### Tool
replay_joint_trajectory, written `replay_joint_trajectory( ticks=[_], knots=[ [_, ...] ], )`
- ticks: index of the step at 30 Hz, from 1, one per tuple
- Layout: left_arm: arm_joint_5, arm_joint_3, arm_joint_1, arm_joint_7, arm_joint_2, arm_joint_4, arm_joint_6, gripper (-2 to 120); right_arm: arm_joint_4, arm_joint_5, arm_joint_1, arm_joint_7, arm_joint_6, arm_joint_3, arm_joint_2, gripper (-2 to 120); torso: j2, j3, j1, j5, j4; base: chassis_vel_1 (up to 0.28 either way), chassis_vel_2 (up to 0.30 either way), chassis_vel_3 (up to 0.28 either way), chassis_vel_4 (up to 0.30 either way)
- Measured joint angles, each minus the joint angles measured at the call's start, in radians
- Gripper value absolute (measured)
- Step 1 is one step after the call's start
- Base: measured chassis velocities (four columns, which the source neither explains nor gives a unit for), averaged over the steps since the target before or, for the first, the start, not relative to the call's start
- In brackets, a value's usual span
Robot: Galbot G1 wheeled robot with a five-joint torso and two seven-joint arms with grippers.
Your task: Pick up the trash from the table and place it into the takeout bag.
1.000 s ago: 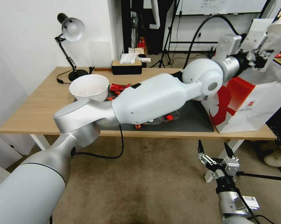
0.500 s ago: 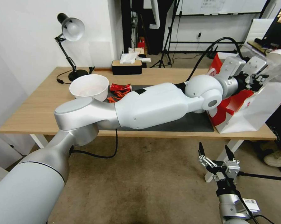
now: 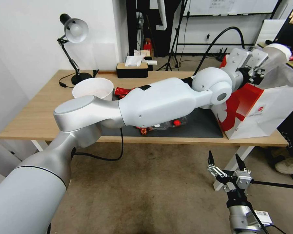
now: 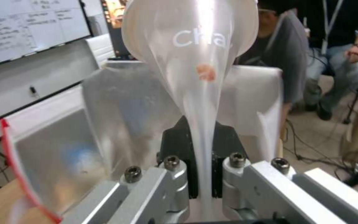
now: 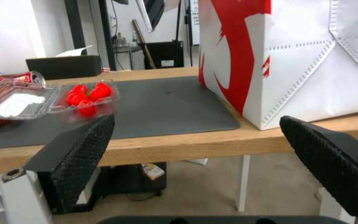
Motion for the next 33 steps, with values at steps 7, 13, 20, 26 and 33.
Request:
replay_joint_trajectory(
  ticks=[7, 13, 20, 26, 33],
  knots=[
    [0.009, 0.016, -0.001, 0.003, 0.0, -0.023, 0.014, 13, 0.002, -0.002, -0.005, 0.0, 0.0, 0.002, 0.004, 100, 0.0, 0.0, 0.0, 0.0001, -0.0001, 0.0, 0.0, 0.0, 0.0],
    [0.013, 0.011, -0.012, 0.011, 0.0, -0.032, 0.026, 33, 0.005, -0.009, -0.009, 0.0, 0.0, 0.002, 0.01, 100, 0.0, 0.0, 0.0, 0.0, -0.0001, 0.0, 0.0, 0.0, 0.0],
    [-0.008, -0.017, -0.021, -0.011, 0.001, -0.045, 0.032, 57, 0.011, -0.024, -0.006, 0.0, 0.0, -0.006, 0.019, 100, 0.0, 0.0, 0.0, 0.0, -0.0001, 0.0, 0.0, 0.0, 0.0],
    [-0.015, -0.068, 0.011, -0.053, 0.047, -0.099, 0.014, 80, 0.02, -0.025, -0.006, 0.0, 0.0, -0.009, 0.017, 100, 0.0, 0.0, 0.0, 0.0, -0.0004, 0.0, 0.0, 0.0, 0.0],
    [0.069, -0.17, 0.17, -0.066, 0.293, -0.268, -0.006, 99, 0.019, -0.018, -0.002, 0.001, 0.0, -0.009, 0.009, 100, 0.0, 0.0, 0.0, -0.0007, 0.0004, 0.0, 0.0, 0.0, 0.0]
  ],
)
